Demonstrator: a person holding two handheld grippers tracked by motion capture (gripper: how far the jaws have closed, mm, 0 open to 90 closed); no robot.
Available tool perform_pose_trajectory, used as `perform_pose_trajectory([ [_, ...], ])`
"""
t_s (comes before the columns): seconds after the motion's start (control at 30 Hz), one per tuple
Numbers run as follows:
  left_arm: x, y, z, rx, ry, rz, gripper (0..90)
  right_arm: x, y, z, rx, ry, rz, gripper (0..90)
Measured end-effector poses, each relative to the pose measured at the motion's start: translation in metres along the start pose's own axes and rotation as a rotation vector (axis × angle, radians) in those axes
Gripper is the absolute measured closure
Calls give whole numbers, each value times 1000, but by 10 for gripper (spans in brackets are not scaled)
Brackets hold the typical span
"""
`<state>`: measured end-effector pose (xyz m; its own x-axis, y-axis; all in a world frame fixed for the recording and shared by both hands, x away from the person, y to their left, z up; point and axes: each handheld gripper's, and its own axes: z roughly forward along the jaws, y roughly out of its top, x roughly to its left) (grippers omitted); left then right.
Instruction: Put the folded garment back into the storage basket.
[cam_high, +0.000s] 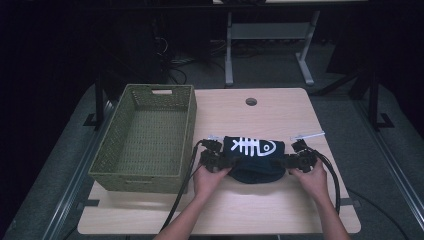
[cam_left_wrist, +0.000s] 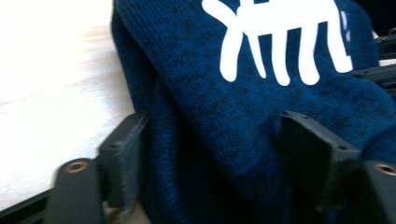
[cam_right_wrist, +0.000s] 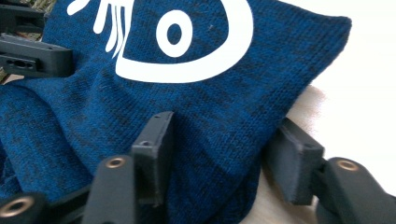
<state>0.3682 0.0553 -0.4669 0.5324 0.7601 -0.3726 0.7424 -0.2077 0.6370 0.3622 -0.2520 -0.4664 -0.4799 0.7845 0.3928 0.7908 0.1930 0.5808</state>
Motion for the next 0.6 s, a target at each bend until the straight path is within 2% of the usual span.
perform_pose_trajectory([
  [0.03,0,0,1,-1,-14,-4,342,2,0,0,-1,-1,-2,516],
  [0.07,0,0,1,1,-22,-6,342,2,0,0,-1,-1,-2,516],
  [0.1,0,0,2,1,-39,-14,390,3,-1,0,-1,1,8,549],
  [0.17,0,0,2,-1,-47,-18,413,2,-1,0,-4,1,11,571],
  [0.3,-2,0,2,-7,-60,-11,518,3,-4,0,-26,10,33,644],
  [0.33,-2,0,2,-7,-65,-11,518,3,-4,0,-26,10,33,644],
  [0.4,-2,0,2,-9,-77,-12,576,2,-6,-2,-38,30,49,685],
  [0.6,-4,-1,3,-15,-110,-24,654,1,-8,-6,-40,49,67,717],
])
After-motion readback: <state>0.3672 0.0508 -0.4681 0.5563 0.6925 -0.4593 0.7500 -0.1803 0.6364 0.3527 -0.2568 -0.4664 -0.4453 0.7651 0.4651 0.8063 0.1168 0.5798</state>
